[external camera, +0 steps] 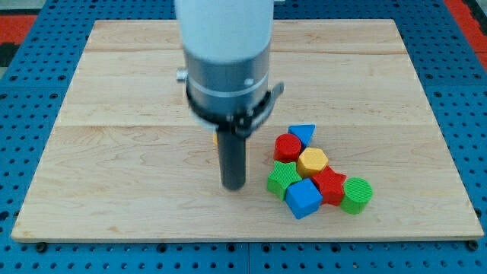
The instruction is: Move the yellow heart to the top of the red circle
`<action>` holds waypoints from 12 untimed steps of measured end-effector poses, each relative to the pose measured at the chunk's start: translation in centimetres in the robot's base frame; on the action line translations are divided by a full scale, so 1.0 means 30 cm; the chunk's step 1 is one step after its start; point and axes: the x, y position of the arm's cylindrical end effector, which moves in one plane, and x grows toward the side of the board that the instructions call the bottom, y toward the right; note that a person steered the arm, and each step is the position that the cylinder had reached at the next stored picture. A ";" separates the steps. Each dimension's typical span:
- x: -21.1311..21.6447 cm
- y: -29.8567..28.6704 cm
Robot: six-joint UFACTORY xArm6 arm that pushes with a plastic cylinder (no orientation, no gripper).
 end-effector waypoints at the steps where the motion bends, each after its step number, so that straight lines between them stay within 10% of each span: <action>1: 0.090 0.147; 4: 0.109 0.251; 6: 0.021 -0.325; 8: -0.363 -0.270; 11: -0.240 0.089; 12: -0.256 -0.145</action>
